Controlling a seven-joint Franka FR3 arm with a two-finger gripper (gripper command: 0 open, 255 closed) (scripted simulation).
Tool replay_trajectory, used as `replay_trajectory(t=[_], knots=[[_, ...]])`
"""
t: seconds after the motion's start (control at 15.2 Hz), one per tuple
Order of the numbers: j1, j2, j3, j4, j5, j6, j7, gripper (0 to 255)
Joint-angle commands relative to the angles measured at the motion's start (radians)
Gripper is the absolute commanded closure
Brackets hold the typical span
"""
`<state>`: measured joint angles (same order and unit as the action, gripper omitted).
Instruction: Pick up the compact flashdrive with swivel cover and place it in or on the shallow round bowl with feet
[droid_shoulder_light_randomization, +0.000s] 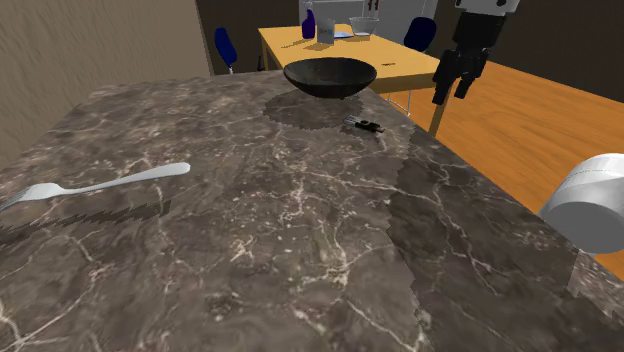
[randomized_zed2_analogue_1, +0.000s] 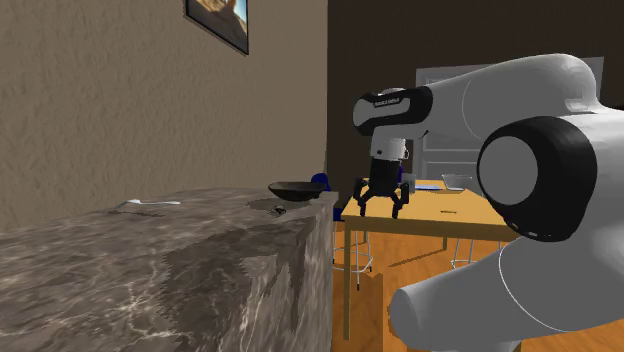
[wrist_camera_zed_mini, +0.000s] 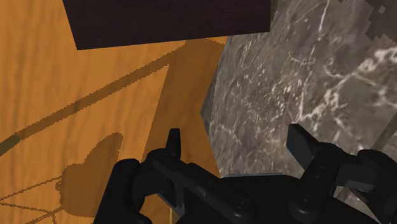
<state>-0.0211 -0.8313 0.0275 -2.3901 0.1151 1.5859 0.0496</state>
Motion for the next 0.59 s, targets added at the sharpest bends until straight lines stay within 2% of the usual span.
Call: replay_trajectory(t=[0.0,0.53], knots=[[0.000,0.000,0.000,0.000,0.000,0.000,0.000,0],[0.072,0.116,0.172,0.158,0.065,-0.016,0.117,0]])
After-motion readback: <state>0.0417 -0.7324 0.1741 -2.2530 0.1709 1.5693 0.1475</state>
